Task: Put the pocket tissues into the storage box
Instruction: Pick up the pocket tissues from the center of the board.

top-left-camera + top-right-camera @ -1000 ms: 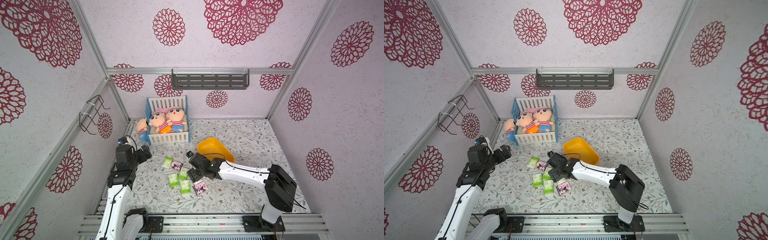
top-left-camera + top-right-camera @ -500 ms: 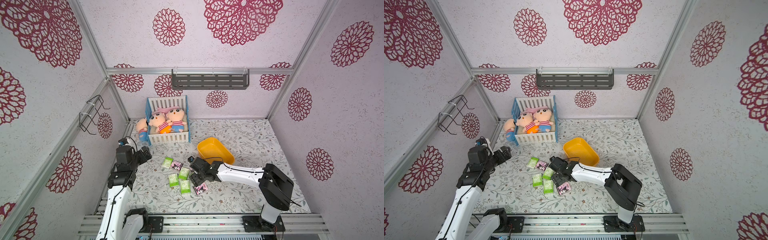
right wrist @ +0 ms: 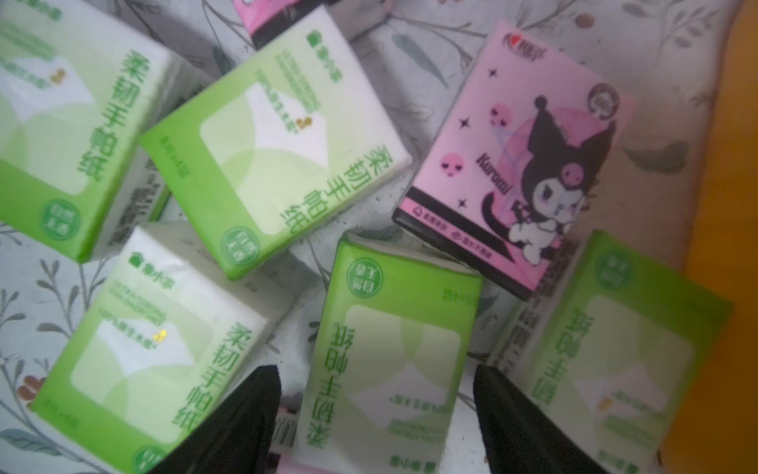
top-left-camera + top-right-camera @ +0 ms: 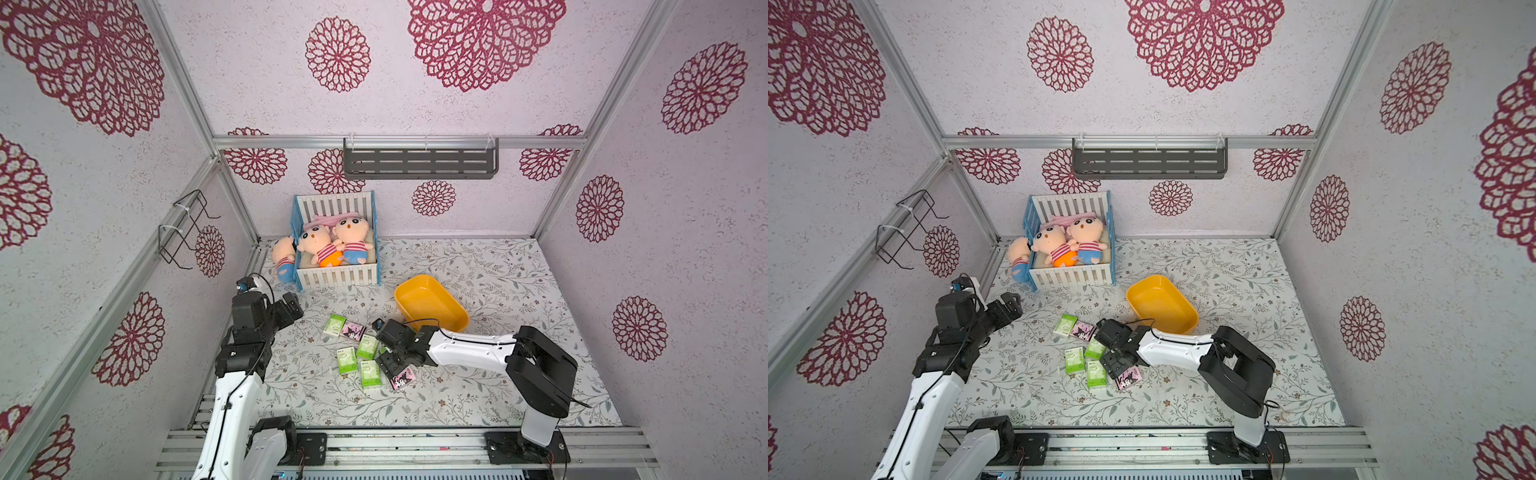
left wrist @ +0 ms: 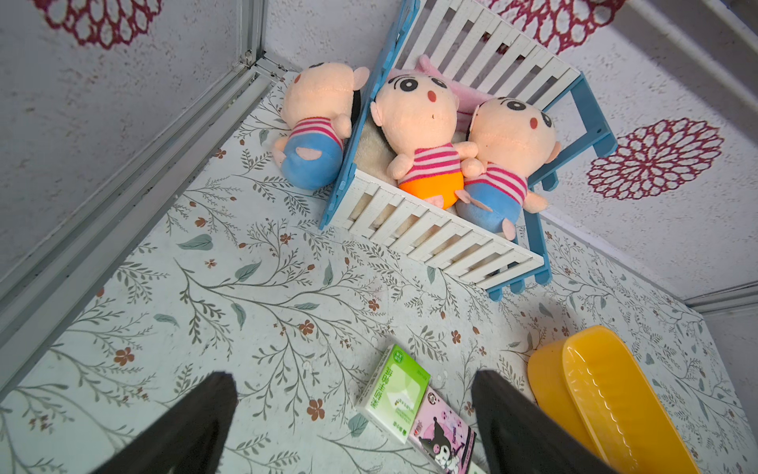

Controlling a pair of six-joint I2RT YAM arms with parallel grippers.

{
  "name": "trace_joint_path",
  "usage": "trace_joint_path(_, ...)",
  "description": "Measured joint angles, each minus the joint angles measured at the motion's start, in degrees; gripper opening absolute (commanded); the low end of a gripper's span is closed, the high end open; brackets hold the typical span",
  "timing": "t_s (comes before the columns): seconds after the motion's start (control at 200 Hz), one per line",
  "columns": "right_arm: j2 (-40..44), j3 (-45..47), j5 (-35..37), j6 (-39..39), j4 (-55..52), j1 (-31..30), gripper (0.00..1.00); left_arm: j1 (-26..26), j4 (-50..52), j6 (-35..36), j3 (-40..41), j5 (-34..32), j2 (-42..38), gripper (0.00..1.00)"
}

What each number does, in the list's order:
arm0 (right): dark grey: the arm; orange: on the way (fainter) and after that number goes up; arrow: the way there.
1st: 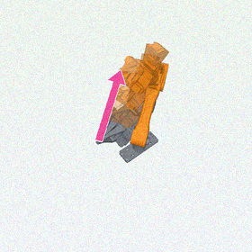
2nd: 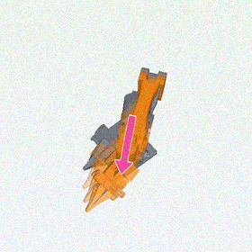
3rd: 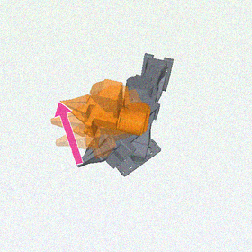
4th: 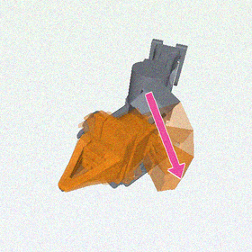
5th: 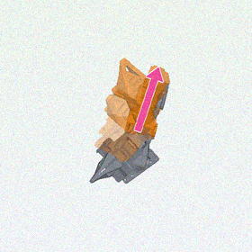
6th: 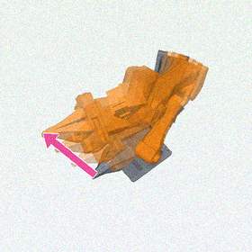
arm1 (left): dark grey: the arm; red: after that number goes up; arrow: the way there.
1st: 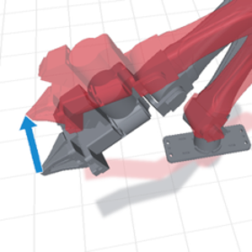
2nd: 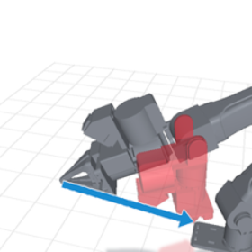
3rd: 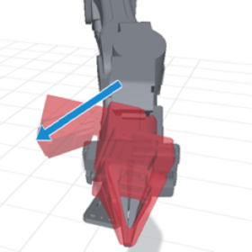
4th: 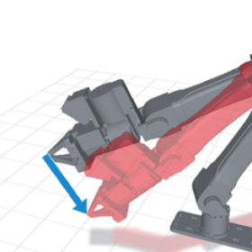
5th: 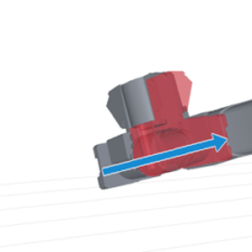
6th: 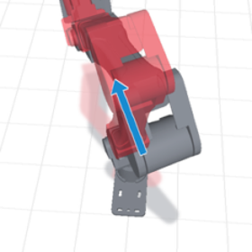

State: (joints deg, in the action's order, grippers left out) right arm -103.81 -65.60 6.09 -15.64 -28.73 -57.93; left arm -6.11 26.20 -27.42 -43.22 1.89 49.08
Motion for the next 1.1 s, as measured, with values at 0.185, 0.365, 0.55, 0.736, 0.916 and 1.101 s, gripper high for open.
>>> trace_joint_path(0.185,-1.49,0.13,-0.55,-0.04,0.24,0.0,0.77,0.02,0.31,0.26,0.0,-0.09,0.0,0.97)
trace_joint_path(0.365,-1.84,0.13,-1.03,-0.17,0.76,0.0,0.56,0.02,0.79,0.52,0.0,-0.37,0.0,0.97)
trace_joint_path(0.55,-1.77,0.13,-1.2,-0.57,1.25,0.0,0.45,0.02,1.31,0.96,0.0,-0.7,0.0,0.97)
trace_joint_path(0.736,-0.2,0.07,-0.9,-0.24,0.85,0.0,0.45,0.02,1.68,1.03,0.0,-0.9,0.0,0.97)
trace_joint_path(0.916,5.75,-1.11,0.26,0.24,-0.09,0.5,0.46,0.02,1.66,1.01,0.0,-0.9,0.0,0.97)
trace_joint_path(1.101,12.66,-3.72,0.2,1.29,0.02,5.38,0.48,0.04,1.62,0.96,0.0,-0.81,0.0,0.97)
